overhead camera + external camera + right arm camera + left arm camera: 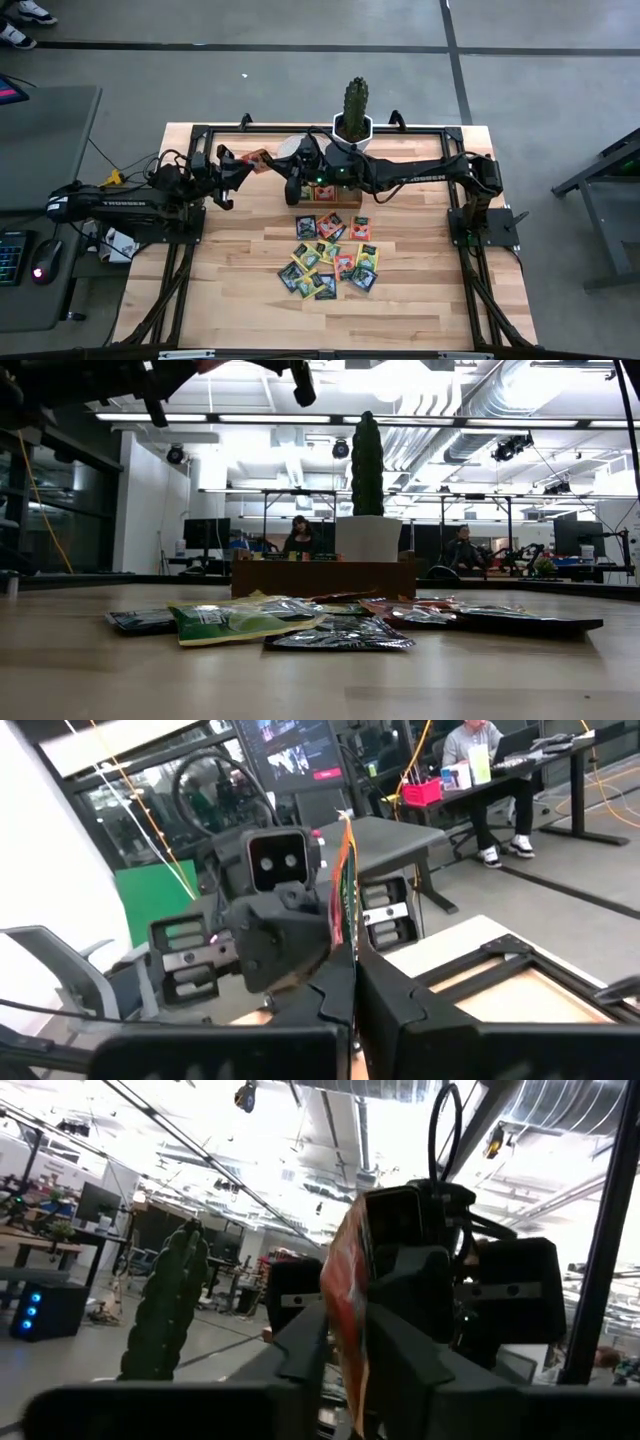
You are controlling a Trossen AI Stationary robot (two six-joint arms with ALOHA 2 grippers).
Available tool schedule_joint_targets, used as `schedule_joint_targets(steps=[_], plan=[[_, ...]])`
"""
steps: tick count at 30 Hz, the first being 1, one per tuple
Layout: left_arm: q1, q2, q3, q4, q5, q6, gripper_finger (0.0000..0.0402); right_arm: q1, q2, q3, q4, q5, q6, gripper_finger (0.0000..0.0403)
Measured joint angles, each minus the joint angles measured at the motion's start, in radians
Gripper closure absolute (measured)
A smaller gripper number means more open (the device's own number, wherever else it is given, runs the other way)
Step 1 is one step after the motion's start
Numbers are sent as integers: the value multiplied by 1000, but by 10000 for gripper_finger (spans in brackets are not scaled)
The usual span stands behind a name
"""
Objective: Pick & Place Tea
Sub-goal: Put the orange tea bag into the middle section of the wooden organizer
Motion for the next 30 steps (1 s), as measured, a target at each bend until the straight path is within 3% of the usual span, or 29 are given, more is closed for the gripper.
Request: schedule_joint_targets(steps=[6, 13, 22, 30], plan=[[0, -1, 0, -1, 4, -7, 226, -9, -1, 0, -69, 11, 6, 402], [0, -35, 0, -4, 16, -7, 144, -35, -57, 0, -399, 7, -8, 403], [0, -88, 0, -78, 24, -22, 131, -117, -90, -1, -817, -173, -100, 403], [0, -87, 0, -105, 25, -53, 131, -220, -83, -3, -999, -318, -195, 403]])
